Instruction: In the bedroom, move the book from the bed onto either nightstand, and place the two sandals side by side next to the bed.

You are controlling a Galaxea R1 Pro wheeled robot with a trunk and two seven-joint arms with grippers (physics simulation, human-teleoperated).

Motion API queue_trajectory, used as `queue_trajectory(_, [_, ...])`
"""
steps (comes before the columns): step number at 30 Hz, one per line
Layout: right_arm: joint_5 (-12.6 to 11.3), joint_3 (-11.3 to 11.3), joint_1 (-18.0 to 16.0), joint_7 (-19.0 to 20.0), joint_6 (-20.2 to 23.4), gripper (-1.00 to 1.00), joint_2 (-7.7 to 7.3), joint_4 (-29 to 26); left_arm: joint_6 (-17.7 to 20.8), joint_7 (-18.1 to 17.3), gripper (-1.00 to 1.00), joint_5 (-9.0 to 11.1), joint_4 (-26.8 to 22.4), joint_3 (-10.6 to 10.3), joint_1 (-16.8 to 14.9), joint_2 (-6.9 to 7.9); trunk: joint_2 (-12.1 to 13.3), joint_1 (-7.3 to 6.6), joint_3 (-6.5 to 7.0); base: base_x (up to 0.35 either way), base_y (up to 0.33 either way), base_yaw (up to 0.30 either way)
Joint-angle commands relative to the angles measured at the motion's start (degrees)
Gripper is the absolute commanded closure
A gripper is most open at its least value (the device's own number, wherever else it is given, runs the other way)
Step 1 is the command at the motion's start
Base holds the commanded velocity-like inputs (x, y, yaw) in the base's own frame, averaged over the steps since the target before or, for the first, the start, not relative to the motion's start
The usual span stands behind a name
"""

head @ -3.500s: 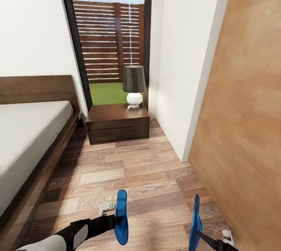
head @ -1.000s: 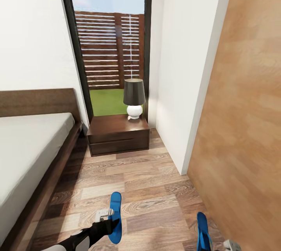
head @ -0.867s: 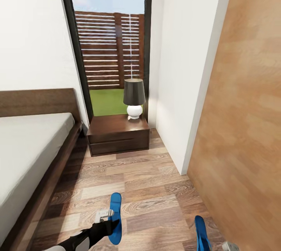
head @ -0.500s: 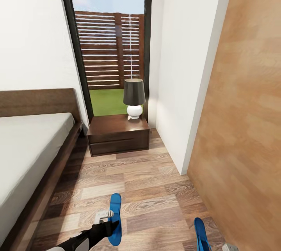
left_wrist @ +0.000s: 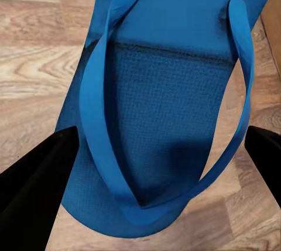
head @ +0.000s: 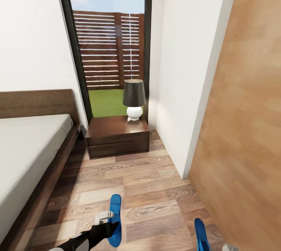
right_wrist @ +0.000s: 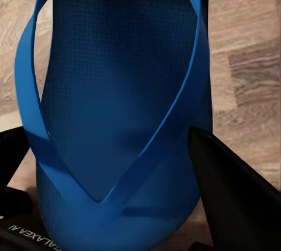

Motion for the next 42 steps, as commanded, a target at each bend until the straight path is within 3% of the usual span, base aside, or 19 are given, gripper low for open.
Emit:
queue_trajectory(1, [-0.5,0.0,0.0,0.2,0.2,1.0,-0.01,0.0,-0.3,-0.1,1.0,0.4,0.1,-0.5,-0.1,-0.01,0.0,0.02,-0.06,0.312,0.0,0.0])
queue_trajectory(14, [-0.2,0.0,0.0,0.2,0.2,1.0,-0.01,0.0,-0.4,0.0,1.0,0.4,0.1,-0.4,0.1,-0.02,0.0,0.02,-0.06,0.316,0.0,0.0])
queue_trajectory(23, [-0.1,0.0,0.0,0.2,0.2,1.0,-0.01,0.0,-0.5,0.0,1.0,0.4,0.1,-0.4,0.5,0.01,0.0,0.02,-0.06,0.097,0.0,0.0])
queue_trajectory(42, [0.0,0.0,0.0,0.5,0.2,1.0,-0.02,0.0,-0.7,0.0,1.0,0.5,0.1,-0.3,0.7,0.15,0.0,0.02,-0.12,0.27,-0.015,0.012])
